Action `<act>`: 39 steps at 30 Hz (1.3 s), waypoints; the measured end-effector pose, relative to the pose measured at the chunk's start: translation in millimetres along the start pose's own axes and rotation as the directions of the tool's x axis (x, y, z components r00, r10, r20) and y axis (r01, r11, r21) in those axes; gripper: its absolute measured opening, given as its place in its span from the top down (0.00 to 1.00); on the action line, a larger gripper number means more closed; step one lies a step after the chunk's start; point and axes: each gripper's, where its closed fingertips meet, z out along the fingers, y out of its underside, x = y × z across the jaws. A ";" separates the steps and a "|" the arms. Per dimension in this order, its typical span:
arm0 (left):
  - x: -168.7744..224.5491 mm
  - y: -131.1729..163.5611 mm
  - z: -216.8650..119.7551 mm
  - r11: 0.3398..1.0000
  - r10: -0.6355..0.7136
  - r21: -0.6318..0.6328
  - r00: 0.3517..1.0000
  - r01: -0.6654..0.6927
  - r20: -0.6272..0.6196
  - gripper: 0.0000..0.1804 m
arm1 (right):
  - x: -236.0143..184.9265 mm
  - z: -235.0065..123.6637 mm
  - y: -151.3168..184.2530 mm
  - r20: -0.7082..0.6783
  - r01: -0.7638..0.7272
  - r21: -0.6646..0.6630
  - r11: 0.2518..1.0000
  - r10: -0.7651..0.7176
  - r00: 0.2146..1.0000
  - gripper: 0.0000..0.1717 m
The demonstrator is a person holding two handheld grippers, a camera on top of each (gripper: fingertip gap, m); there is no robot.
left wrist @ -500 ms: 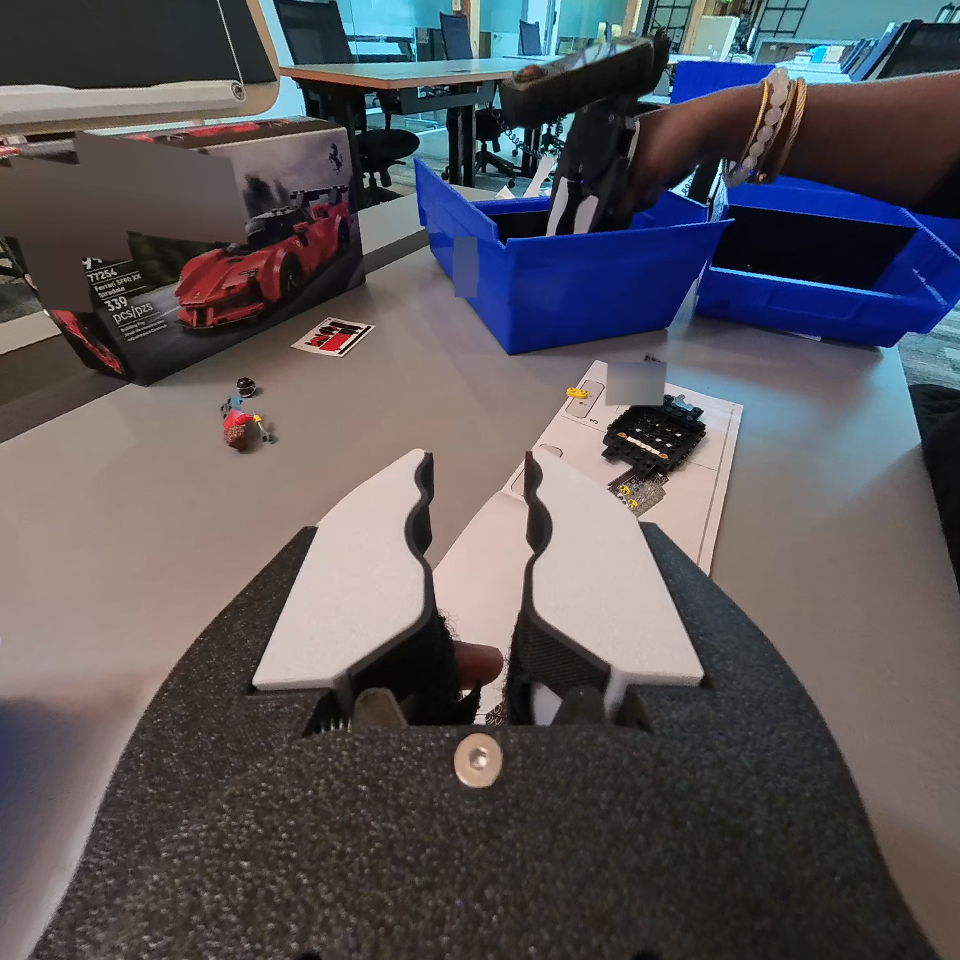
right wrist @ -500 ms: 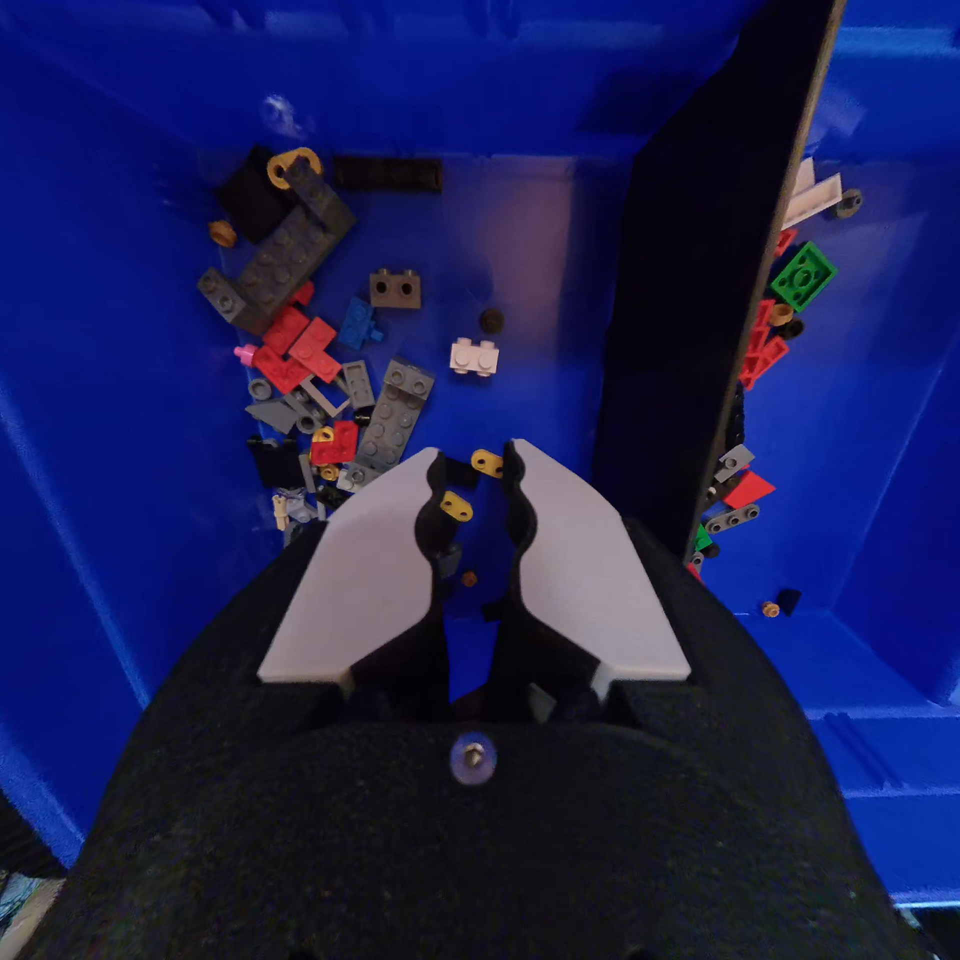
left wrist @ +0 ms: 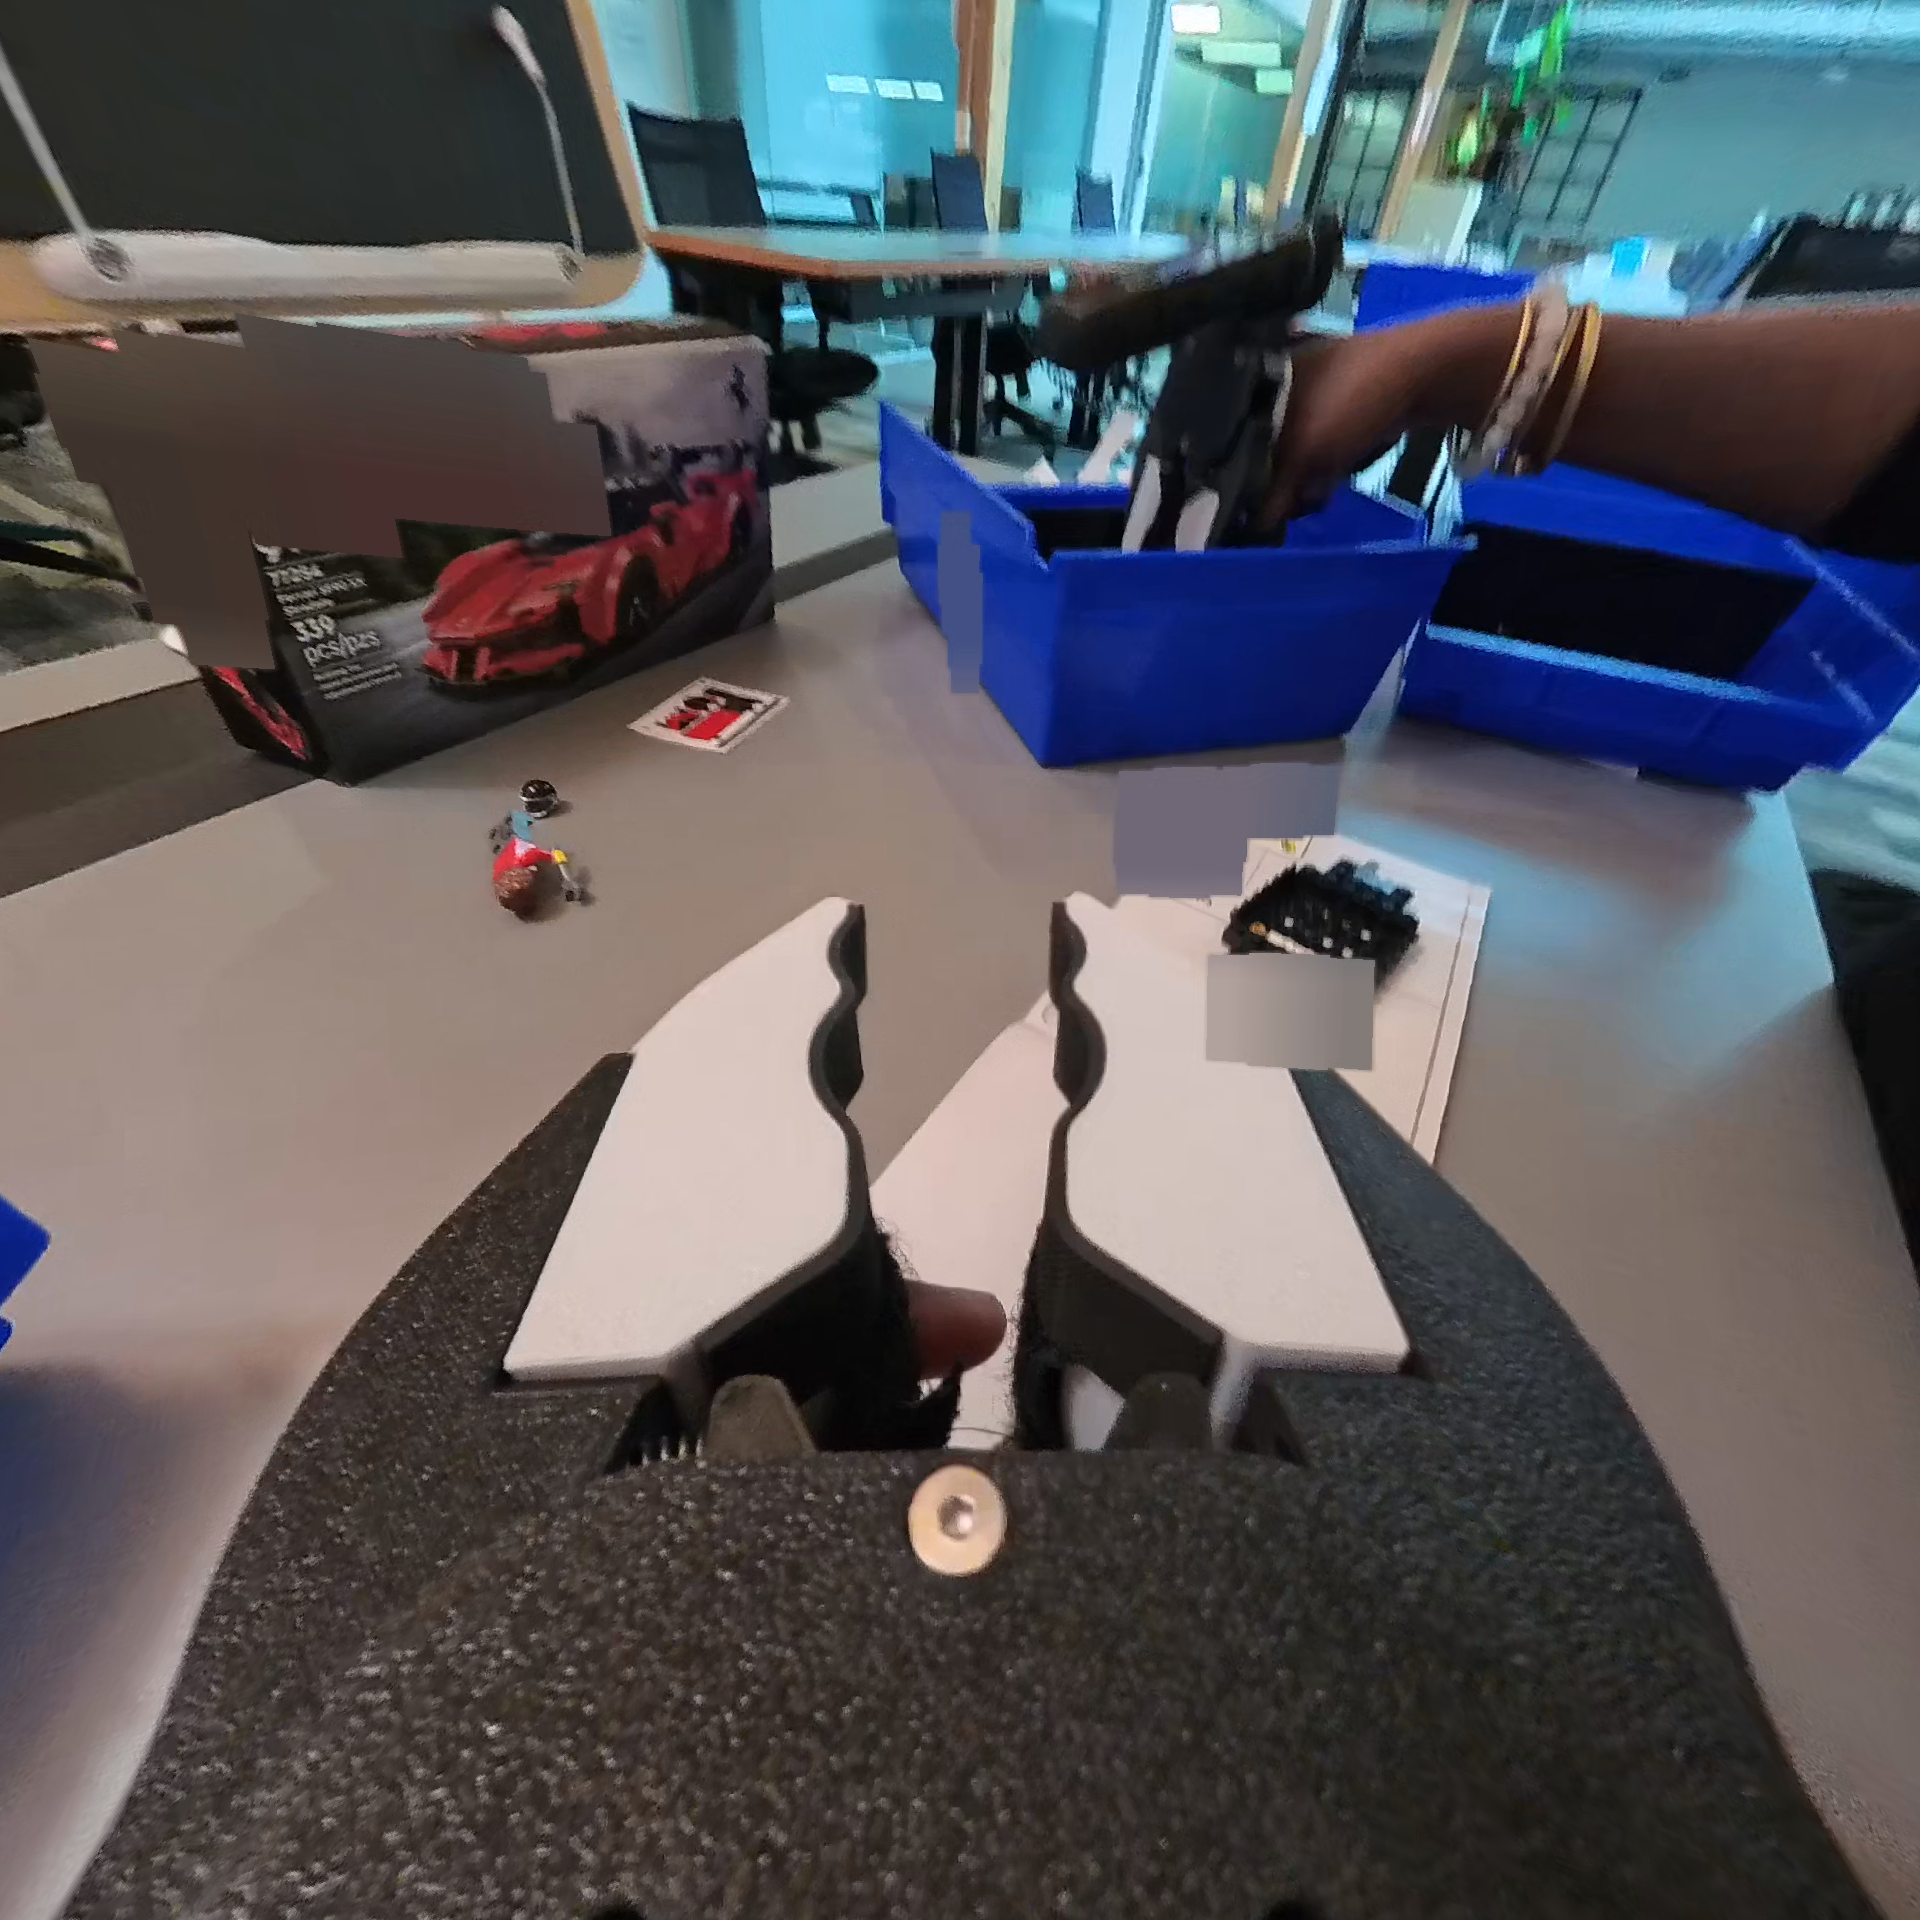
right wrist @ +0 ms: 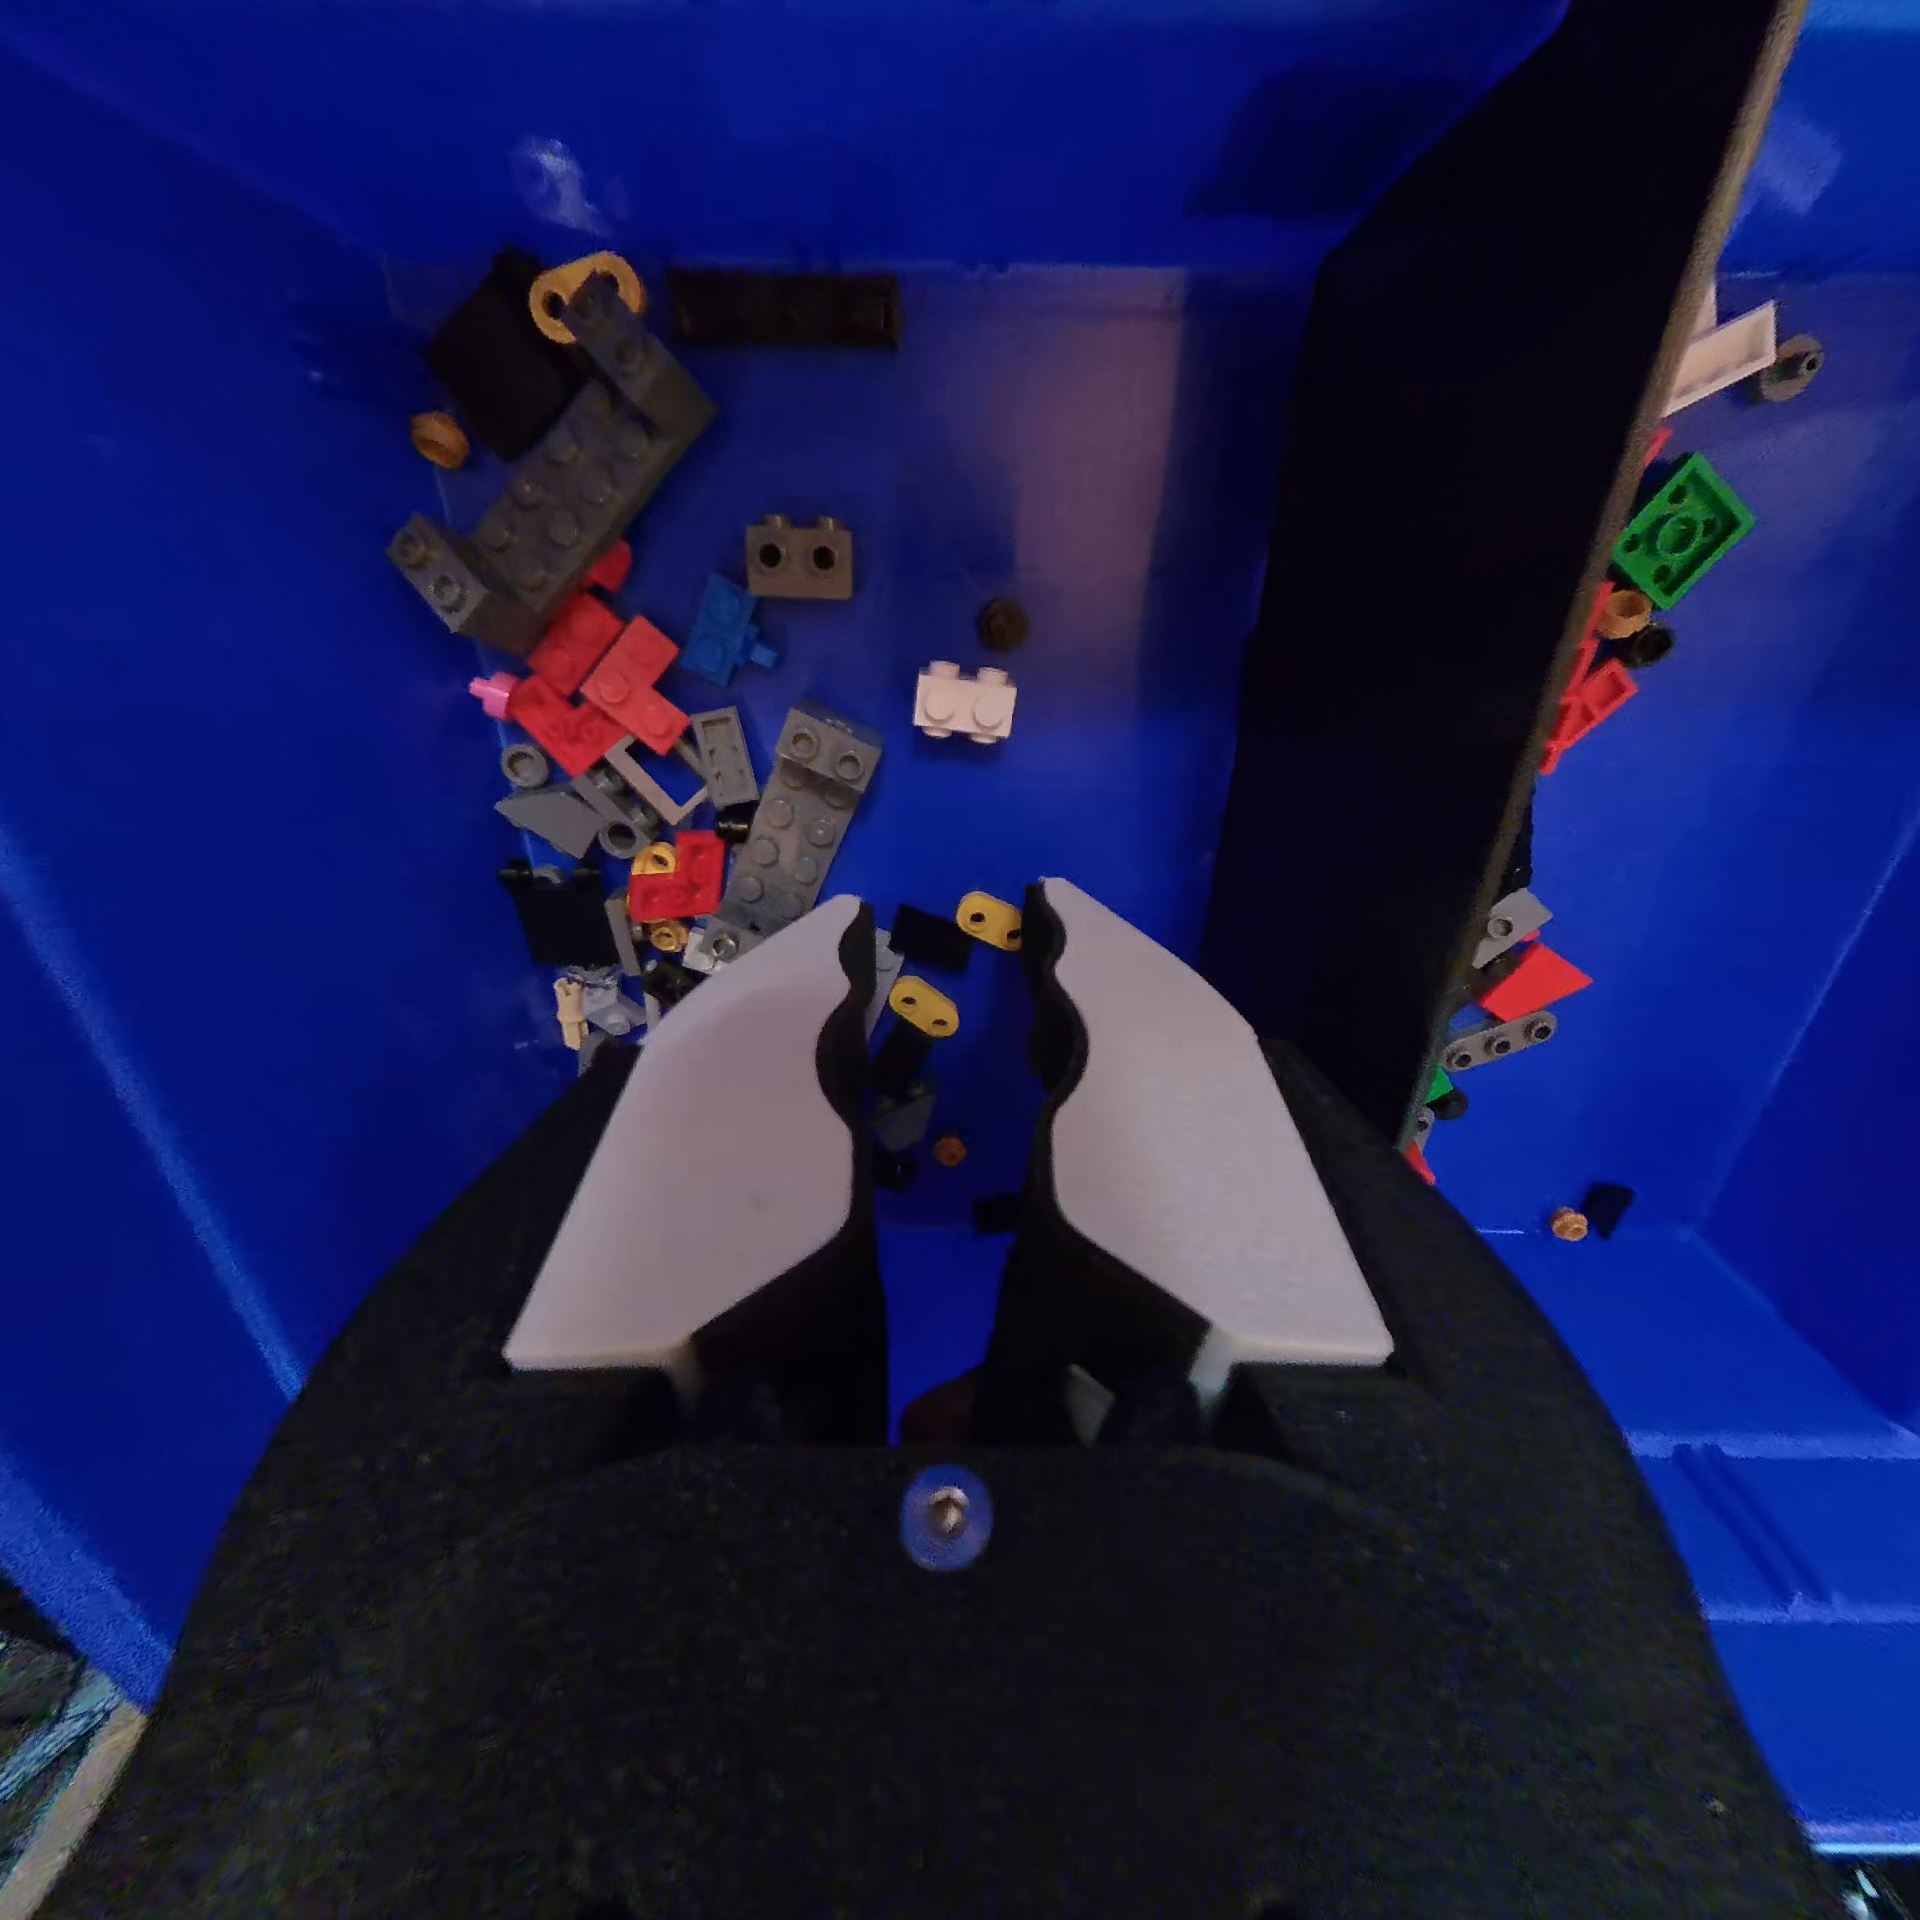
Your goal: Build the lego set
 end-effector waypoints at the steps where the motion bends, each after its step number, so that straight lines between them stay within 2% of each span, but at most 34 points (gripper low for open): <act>1: -2.8 -4.9 -2.3 0.999 -0.028 0.037 1.000 0.027 0.006 0.82 | -0.7 0.3 -0.3 0.004 -0.002 0.002 1.000 0.002 1.000 0.84; 4: -8.8 -14.5 -11.1 0.989 -0.091 0.113 0.996 0.090 0.000 0.82 | -0.3 -1.2 -0.2 0.008 -0.002 0.008 1.000 0.002 1.000 0.84; 10: -29.1 -16.1 -21.7 0.977 -0.171 0.145 0.982 0.157 0.085 0.75 | 4.9 -9.0 -0.5 0.039 -0.013 0.050 0.999 0.011 0.999 0.83; 15: -35.0 -15.3 -24.5 0.974 -0.189 0.145 0.976 0.172 0.110 0.68 | 13.8 -12.0 3.5 0.004 0.043 0.070 0.997 -0.043 0.999 0.93; 17: -34.7 -14.3 -24.0 0.976 -0.183 0.141 0.977 0.168 0.106 0.68 | 10.8 -10.4 -2.8 0.013 0.069 0.104 0.992 -0.071 0.997 0.92; 20: -33.0 -11.6 -21.4 0.977 -0.186 0.128 0.978 0.173 0.091 0.68 | 3.0 -5.9 2.8 0.035 0.103 0.035 0.994 -0.104 0.994 0.90; 23: -30.9 -8.1 -18.1 0.981 -0.172 0.104 0.981 0.163 0.085 0.68 | 1.7 -0.4 8.5 0.047 0.029 -0.033 0.999 -0.028 0.998 0.84; 28: -28.0 -1.4 -12.5 0.988 -0.147 0.059 0.986 0.142 0.084 0.68 | 1.2 2.7 3.1 0.052 -0.125 -0.026 0.992 0.127 0.991 0.85; 31: -26.6 -0.8 -10.7 0.990 -0.134 0.044 0.987 0.131 0.089 0.68 | 1.6 5.3 9.8 0.012 -0.180 -0.081 0.980 0.181 0.983 0.73; 33: -24.1 -3.1 -9.8 0.991 -0.126 0.048 0.989 0.122 0.082 0.68 | 5.6 7.6 11.1 -0.033 -0.198 -0.078 0.977 0.196 0.980 0.75; 39: -20.9 -1.8 -9.4 0.998 -0.066 0.014 0.995 0.065 0.079 0.68 | 6.2 12.7 4.4 -0.009 -0.275 -0.042 0.961 0.275 0.962 0.86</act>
